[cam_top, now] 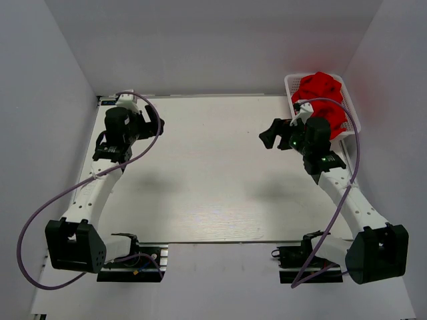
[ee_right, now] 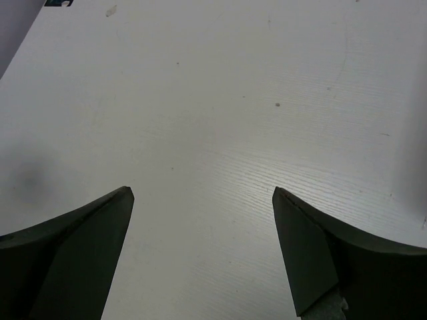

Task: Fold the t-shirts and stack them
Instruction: Grab crumpled tshirt from bin with the right arm

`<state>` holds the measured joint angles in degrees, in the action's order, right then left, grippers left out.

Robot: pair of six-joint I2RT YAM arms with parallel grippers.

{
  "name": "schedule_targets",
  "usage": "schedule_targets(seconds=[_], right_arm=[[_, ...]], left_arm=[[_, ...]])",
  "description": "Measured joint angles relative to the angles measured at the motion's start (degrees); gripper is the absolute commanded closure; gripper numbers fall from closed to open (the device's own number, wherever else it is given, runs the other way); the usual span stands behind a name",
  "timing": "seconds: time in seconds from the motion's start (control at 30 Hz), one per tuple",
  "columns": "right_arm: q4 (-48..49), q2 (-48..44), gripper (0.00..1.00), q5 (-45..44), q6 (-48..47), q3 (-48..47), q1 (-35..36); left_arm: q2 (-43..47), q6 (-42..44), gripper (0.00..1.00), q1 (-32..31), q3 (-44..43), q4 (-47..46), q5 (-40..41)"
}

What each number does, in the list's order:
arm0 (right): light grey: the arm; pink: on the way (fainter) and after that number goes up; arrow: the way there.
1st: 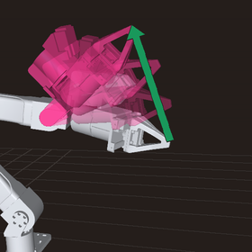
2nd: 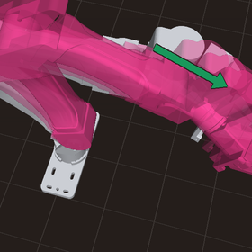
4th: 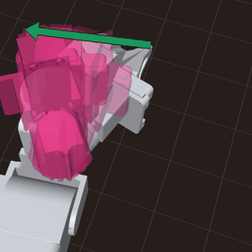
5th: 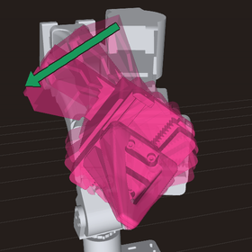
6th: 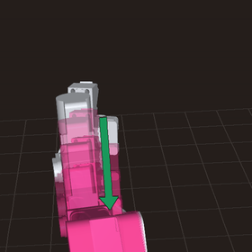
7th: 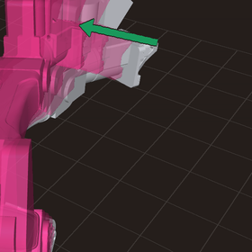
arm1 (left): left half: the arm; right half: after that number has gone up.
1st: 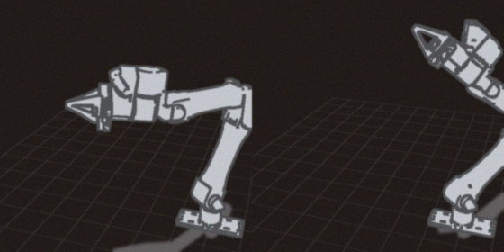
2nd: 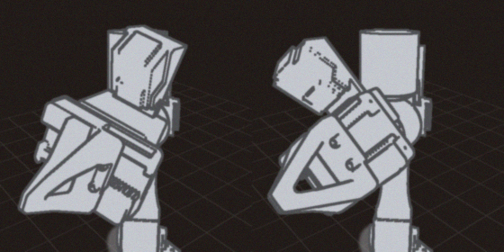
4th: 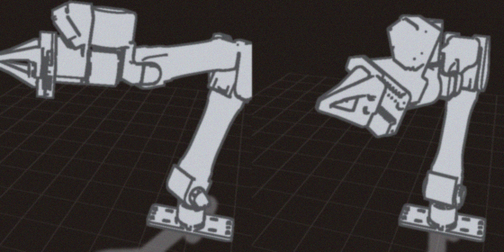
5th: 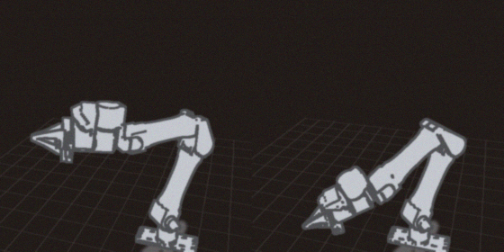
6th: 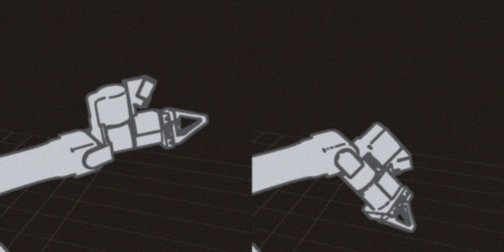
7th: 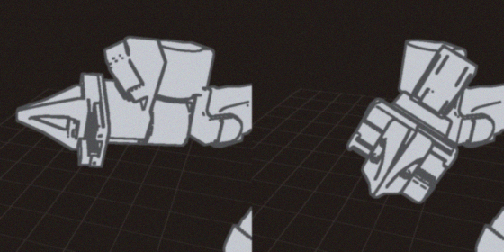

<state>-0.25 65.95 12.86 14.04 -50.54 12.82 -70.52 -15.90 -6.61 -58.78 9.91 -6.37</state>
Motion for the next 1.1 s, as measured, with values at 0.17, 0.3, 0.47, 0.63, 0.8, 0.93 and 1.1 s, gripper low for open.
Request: schedule_targets(seconds=[0.17,0.3,0.47,0.63,0.8,0.93,1.1], right_arm=[[1.84,-0.37,0.1,-0.7,-0.74,1.05,0.0],[4.0,0.13,0.1,-8.81,-1.88,1.6,-0.02],[1.88,8.41,0.1,-18.23,-7.56,-6.93,-0.44],[-4.15,23.3,0.1,-25.64,-9.73,-23.93,-3.1],[-12.46,34.77,0.1,-29.07,-9.03,-37.77,-7.96],[-20.59,41.05,0.1,-32.09,-7.45,-48.26,-11.1],[-26.71,46.07,0.1,-33.73,-5.33,-55.69,-14.51]], left_arm=[[1.2,0.35,0.0,0.0,0.02,1.03,1.51],[2.75,0.46,0.0,0.02,0.57,0.57,1.44],[5.16,0.83,0.0,0.07,3.52,-2.69,1.18],[4.98,0.9,0.0,0.07,4.81,-4.2,1.05],[2.29,1.55,0.0,0.07,4.13,-3.19,0.79],[0.37,1.99,0.0,0.07,3.98,-2.38,0.46],[-1.38,2.82,0.0,0.07,3.41,-1.7,-0.31]])
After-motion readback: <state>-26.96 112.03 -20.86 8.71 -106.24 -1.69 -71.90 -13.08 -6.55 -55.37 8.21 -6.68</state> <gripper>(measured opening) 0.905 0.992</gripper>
